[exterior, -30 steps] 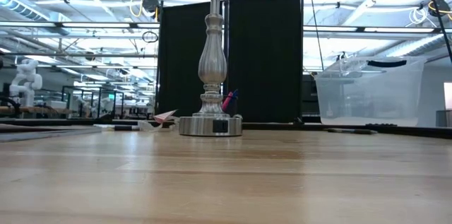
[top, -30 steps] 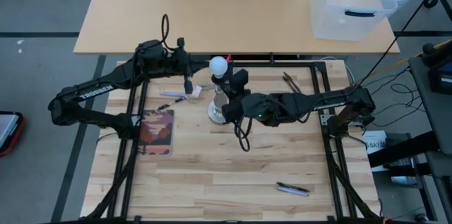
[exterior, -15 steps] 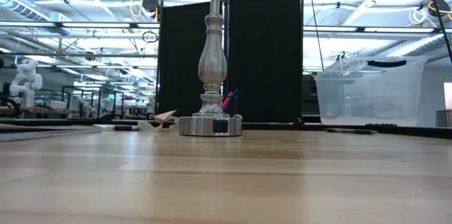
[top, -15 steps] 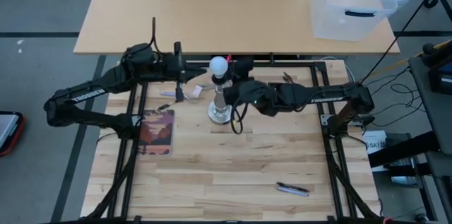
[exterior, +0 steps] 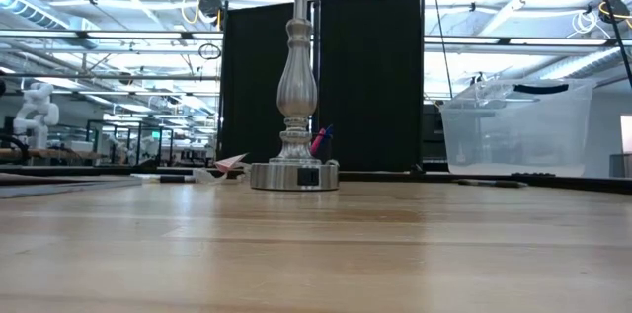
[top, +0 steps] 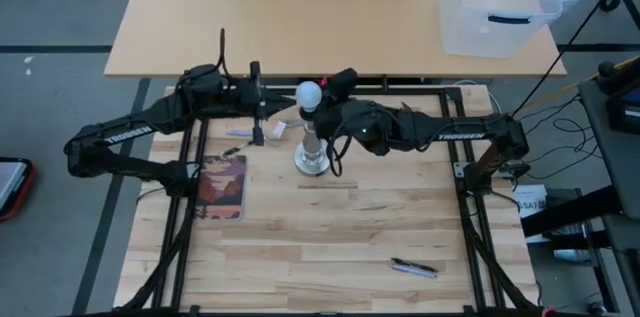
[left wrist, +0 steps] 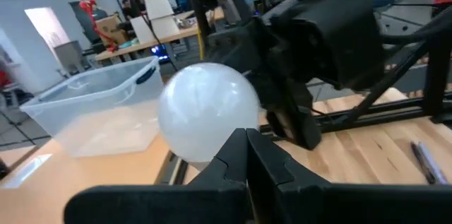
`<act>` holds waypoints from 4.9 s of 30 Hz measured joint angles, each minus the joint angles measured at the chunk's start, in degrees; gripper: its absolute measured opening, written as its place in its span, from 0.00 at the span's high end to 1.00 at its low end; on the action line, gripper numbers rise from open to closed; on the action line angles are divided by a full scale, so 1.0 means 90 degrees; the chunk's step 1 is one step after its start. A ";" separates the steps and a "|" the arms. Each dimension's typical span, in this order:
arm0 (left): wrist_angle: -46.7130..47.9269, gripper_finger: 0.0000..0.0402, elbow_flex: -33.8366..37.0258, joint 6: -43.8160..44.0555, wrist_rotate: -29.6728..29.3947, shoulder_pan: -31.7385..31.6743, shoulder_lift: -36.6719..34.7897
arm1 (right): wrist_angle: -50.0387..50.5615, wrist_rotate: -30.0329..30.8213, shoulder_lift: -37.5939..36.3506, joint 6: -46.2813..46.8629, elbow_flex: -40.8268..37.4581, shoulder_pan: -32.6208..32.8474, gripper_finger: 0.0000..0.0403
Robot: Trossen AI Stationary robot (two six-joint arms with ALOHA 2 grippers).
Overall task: Screw lightbulb
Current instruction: Insert the lightbulb into the desk lamp, then remove the lightbulb from the desk lamp
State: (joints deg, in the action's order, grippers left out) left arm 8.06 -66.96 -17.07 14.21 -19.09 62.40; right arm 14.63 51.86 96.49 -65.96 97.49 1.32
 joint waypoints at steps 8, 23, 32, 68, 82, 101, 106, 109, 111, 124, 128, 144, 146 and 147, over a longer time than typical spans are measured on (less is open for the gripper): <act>-0.0147 1.00 0.0000 -0.0020 0.0040 -0.0081 0.0139 | 0.0060 0.0109 -0.0007 0.0023 0.0000 0.0226 1.00; -0.0502 1.00 -0.0014 0.0013 -0.0366 -0.0393 0.0571 | 0.0147 0.0079 -0.0010 0.0155 -0.0005 0.0459 1.00; -0.0285 1.00 0.0019 0.0053 -0.0283 -0.0499 0.0748 | 0.0236 0.0154 0.0002 0.0280 -0.0005 0.0719 1.00; 0.0305 1.00 0.0000 -0.0015 -0.0491 0.0301 0.0044 | -0.0330 -0.0974 0.0002 -0.0106 0.0000 -0.0587 1.00; 0.0384 1.00 0.0000 0.0006 -0.0486 -0.0111 0.0011 | -0.0225 -0.0656 -0.0005 -0.0061 0.0000 -0.0169 1.00; 0.0427 1.00 0.0000 0.0028 -0.1019 -0.0349 0.0067 | 0.0339 -0.0672 0.0000 0.0496 0.0002 0.0414 1.00; 0.0452 1.00 0.0000 0.0031 -0.0811 -0.0335 -0.0014 | 0.0638 -0.0601 0.0000 0.0868 0.0002 0.0412 1.00; 0.0438 1.00 0.0000 0.0031 -0.0534 -0.0324 -0.0179 | 0.0837 -0.0630 0.0000 0.1226 0.0002 0.0362 1.00; 0.0502 1.00 0.0000 -0.0003 -0.0463 -0.0321 -0.0320 | 0.0845 -0.0679 0.0000 0.1607 0.0002 0.0360 1.00; 0.1239 1.00 0.0368 -0.0331 0.0411 -0.0323 -0.1850 | 0.0589 -0.3194 -0.0435 0.3521 0.0000 0.0360 1.00; 0.1106 1.00 0.0836 -0.0327 0.0349 -0.0322 -0.2582 | 0.0553 -0.3618 -0.0695 0.3596 -0.0002 0.0307 1.00; 0.0981 1.00 0.2629 0.0363 -0.0011 -0.0323 -0.4578 | -0.1296 -0.4429 -0.4362 0.4219 -0.3473 -0.0048 1.00; 0.0994 1.00 0.2790 0.0395 -0.0011 -0.0323 -0.4609 | -0.1574 -0.4437 -0.4994 0.4446 -0.4277 -0.0045 1.00; 0.0985 1.00 0.2875 0.0436 -0.0009 -0.0323 -0.4610 | -0.1718 -0.4449 -0.5294 0.4577 -0.4694 -0.0042 1.00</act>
State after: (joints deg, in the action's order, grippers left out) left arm 16.92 -41.09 -13.15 14.12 -22.00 20.91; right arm -0.83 11.82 48.84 -24.76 55.25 0.94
